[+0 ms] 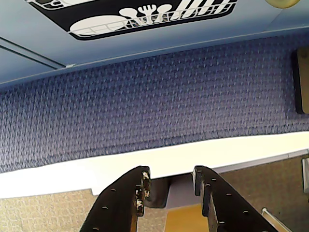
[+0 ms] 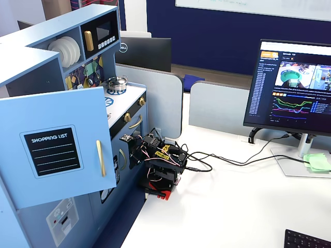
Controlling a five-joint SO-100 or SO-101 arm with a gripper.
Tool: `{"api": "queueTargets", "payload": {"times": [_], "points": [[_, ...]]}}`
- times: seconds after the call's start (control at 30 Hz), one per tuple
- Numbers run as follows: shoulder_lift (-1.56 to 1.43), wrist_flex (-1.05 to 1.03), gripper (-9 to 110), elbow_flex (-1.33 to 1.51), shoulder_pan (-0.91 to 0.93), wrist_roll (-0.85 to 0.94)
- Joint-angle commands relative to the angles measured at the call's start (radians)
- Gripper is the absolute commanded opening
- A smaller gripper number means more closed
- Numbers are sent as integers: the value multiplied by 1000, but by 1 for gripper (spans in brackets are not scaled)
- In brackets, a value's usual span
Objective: Take off the lid from the green recipient and place it on the counter
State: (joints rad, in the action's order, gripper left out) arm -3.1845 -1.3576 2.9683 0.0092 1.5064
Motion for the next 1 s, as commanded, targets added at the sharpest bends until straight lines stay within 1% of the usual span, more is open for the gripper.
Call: {"api": "queueTargets", "payload": {"times": [0.0,0.47,0.57,0.67,0.77,0.9,0.97], "points": [[6,-175,0,29,-2,12],[6,-172,0,29,14,14],[8,-153,0,-18,66,66],[8,-129,0,-167,95,146],[31,17,0,-328,120,149],[110,330,2,-492,140,115],[167,471,5,-555,141,103]]}}
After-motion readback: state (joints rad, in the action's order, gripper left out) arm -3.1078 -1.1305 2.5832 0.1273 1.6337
